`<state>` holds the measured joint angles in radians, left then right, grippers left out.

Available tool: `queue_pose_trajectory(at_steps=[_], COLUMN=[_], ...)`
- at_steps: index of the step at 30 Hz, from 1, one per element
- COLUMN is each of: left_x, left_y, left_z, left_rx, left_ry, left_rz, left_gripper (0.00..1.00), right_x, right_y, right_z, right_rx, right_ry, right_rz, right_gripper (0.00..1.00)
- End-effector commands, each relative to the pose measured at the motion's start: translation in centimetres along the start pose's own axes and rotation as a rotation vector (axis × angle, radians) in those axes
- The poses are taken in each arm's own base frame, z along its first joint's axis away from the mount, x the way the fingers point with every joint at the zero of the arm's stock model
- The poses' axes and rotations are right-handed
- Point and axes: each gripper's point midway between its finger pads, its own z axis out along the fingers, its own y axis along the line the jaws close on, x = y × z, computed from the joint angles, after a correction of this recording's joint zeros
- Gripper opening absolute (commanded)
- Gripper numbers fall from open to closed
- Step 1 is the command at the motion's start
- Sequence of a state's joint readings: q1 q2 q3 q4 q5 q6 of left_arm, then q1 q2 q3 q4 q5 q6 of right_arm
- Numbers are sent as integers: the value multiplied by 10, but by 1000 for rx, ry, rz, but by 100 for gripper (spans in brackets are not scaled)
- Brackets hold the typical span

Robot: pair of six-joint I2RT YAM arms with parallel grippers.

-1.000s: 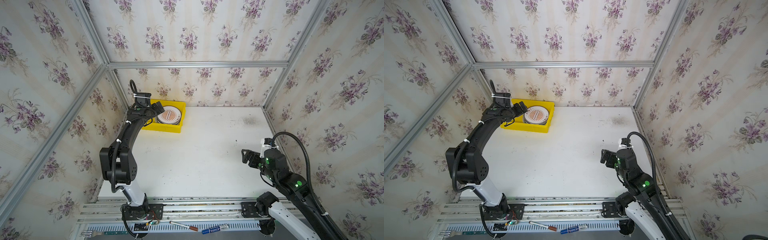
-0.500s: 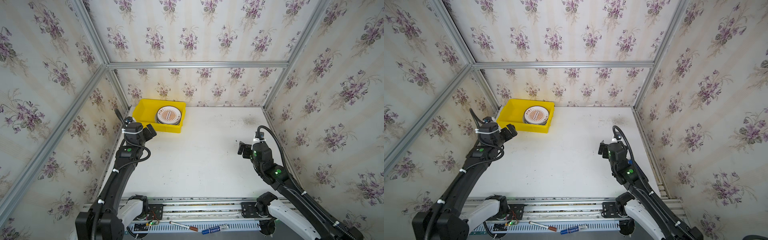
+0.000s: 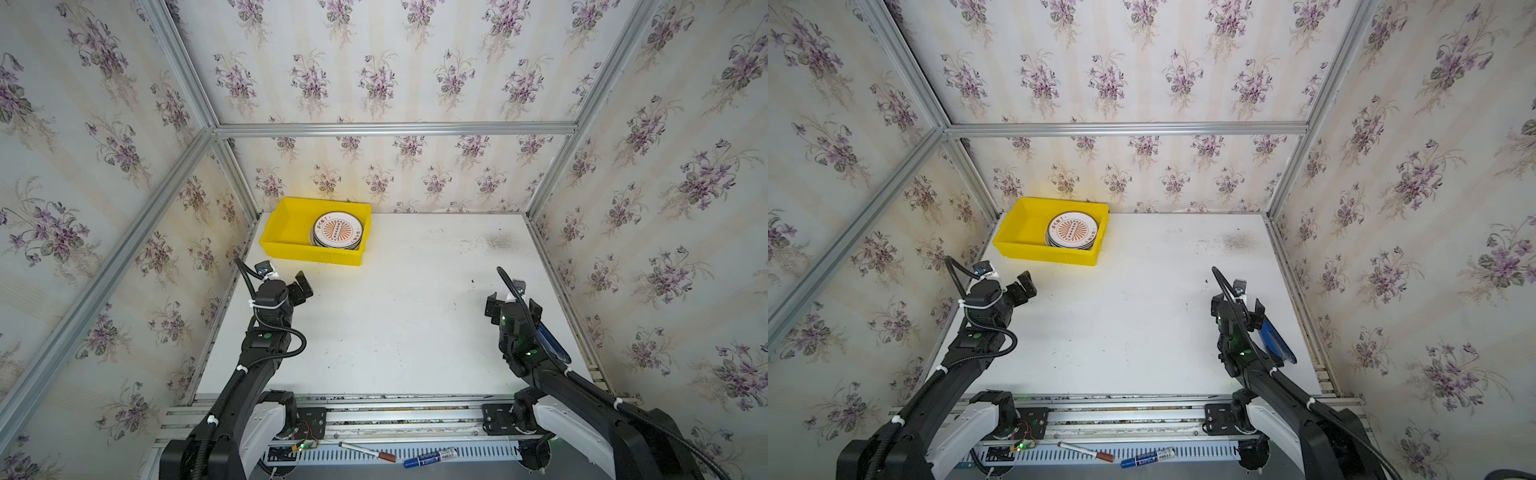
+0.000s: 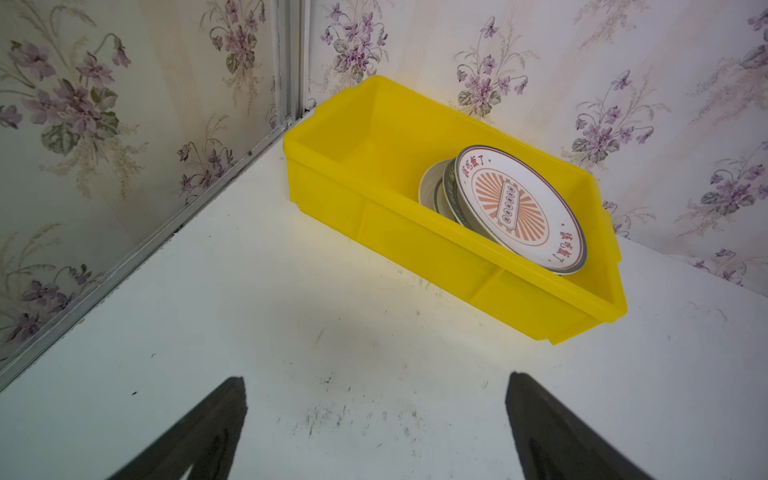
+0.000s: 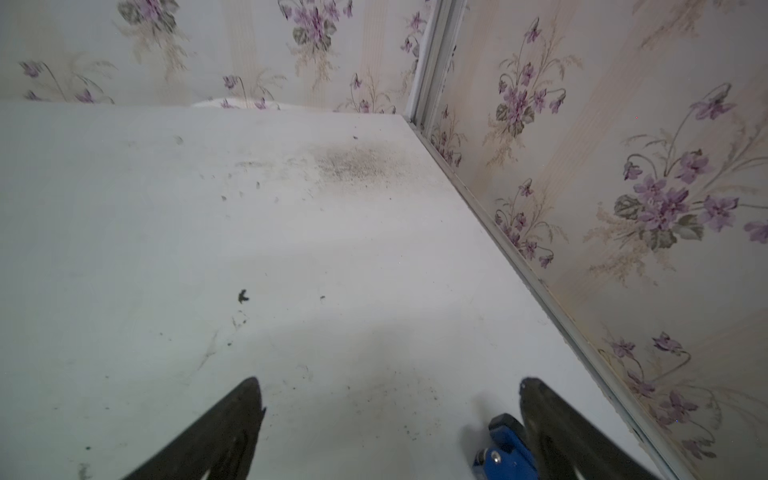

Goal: Place the plates into the plastic bin on the countertop

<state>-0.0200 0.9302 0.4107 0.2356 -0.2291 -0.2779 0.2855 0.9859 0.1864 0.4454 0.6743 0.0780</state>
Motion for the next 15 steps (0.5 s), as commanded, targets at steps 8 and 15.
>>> queue_pose_trajectory(at_steps=[8, 15], left_x=[-9, 6], left_y=[-14, -20], left_z=[25, 42], left_rx=[65, 98], left_ry=[-157, -130], left_rz=[185, 219], left_gripper=[100, 100], right_x=[-45, -45], right_y=[30, 42], right_z=[46, 67], right_rx=[-30, -52], right_ry=[-93, -71], right_rz=[-28, -74], right_gripper=[99, 99])
